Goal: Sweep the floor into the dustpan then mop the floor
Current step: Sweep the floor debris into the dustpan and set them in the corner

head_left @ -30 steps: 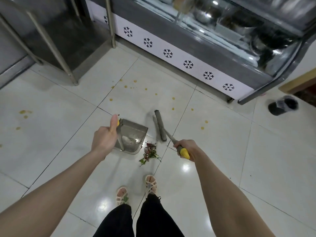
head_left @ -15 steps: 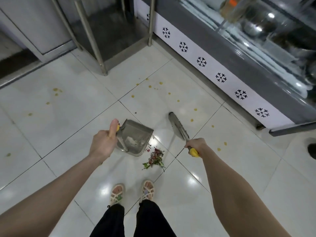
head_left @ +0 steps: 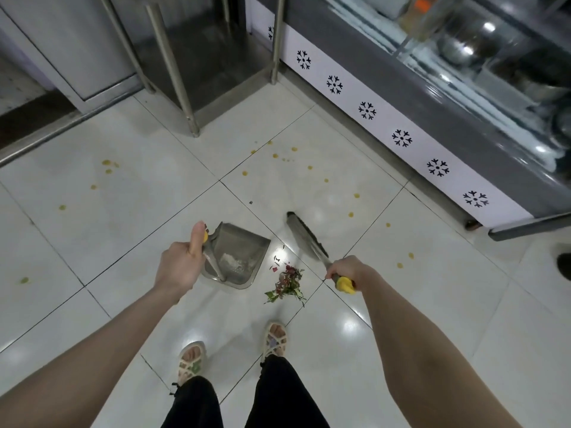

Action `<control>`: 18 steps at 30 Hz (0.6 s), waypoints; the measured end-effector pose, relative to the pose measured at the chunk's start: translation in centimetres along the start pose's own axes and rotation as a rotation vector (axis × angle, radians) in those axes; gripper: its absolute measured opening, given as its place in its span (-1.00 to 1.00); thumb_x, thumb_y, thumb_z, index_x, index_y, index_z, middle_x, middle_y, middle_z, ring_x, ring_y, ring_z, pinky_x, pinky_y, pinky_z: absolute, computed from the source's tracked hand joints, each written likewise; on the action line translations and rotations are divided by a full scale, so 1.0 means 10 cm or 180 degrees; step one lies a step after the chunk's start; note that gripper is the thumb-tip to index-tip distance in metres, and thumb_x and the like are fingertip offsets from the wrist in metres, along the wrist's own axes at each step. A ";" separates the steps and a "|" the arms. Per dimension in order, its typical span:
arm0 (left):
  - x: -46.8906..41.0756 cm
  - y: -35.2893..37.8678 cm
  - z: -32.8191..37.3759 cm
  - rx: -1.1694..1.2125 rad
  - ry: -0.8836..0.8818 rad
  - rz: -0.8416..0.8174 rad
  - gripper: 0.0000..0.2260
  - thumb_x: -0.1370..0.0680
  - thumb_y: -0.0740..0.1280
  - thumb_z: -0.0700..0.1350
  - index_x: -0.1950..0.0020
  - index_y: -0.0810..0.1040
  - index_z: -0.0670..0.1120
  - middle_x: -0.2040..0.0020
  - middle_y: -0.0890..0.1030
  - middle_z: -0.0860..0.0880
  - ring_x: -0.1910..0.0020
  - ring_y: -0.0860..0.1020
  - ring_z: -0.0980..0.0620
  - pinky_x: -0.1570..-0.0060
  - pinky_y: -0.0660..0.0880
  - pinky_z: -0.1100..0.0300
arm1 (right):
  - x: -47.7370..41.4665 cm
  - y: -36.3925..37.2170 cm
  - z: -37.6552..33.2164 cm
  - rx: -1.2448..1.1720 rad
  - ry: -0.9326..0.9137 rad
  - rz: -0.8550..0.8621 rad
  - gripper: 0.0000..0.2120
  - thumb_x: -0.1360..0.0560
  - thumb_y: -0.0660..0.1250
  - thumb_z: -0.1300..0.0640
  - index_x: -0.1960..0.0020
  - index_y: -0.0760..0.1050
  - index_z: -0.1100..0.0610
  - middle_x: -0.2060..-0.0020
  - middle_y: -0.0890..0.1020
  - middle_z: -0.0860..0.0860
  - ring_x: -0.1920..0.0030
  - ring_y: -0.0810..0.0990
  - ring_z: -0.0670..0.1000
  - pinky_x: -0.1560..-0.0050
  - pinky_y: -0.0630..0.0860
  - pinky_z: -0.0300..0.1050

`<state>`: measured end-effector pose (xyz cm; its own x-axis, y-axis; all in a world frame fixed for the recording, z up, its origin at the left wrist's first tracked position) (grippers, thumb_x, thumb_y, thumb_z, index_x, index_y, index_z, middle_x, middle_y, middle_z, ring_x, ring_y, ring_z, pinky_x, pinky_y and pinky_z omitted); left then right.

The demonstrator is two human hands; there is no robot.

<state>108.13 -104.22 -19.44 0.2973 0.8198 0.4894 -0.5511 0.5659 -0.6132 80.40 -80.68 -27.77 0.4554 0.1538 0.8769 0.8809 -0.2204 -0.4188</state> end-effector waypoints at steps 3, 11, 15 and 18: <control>0.02 -0.15 -0.14 -0.0045 0.0097 -0.0118 -0.28 -0.50 -0.08 0.43 0.47 0.36 -0.16 0.48 0.43 -0.09 0.49 0.42 -0.12 0.39 0.47 0.10 | 0.20 0.34 0.06 0.0113 -0.0029 -0.0027 -0.83 -0.37 0.45 0.23 0.30 0.46 0.21 0.36 0.53 0.08 0.36 0.51 0.04 0.34 0.45 -0.19; 0.19 -0.63 -0.72 -0.0198 0.0387 -0.0441 -0.27 -0.49 -0.08 0.44 0.46 0.40 -0.16 0.47 0.47 -0.09 0.46 0.46 -0.11 0.33 0.52 0.06 | 0.88 1.30 0.33 0.0149 -0.0078 0.0137 -0.85 -0.37 0.43 0.20 0.31 0.49 0.18 0.36 0.53 0.04 0.37 0.48 -0.03 0.30 0.45 -0.23; 0.27 -0.76 -0.91 -0.0257 0.0525 -0.0537 -0.24 -0.48 -0.07 0.45 0.43 0.47 -0.18 0.44 0.53 -0.11 0.41 0.50 -0.13 0.28 0.53 0.03 | 1.24 1.47 0.59 -0.0321 -0.0060 0.0302 -0.88 -0.35 0.42 0.26 0.33 0.51 0.22 0.44 0.50 0.06 0.41 0.45 0.02 0.27 0.45 -0.15; 0.33 -0.77 -0.98 -0.0342 0.0590 -0.0593 -0.20 -0.47 -0.09 0.46 0.41 0.50 -0.21 0.41 0.56 -0.14 0.33 0.54 -0.16 0.21 0.55 -0.01 | 1.48 1.56 0.85 -0.0990 0.0088 0.0403 -0.92 -0.33 0.39 0.33 0.33 0.52 0.27 0.50 0.48 0.07 0.48 0.40 0.05 0.38 0.40 -0.16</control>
<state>121.02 -104.95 -19.19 0.5287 0.6972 0.4842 -0.3907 0.7063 -0.5903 101.95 -73.71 -23.35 0.5512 0.0813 0.8304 0.7341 -0.5202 -0.4364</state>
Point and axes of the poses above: each hand's wrist, its own x-axis away from the middle knuckle, its own y-axis out of the palm, z = x × y, the point moved 6 cm from there along -x, towards the middle knuckle
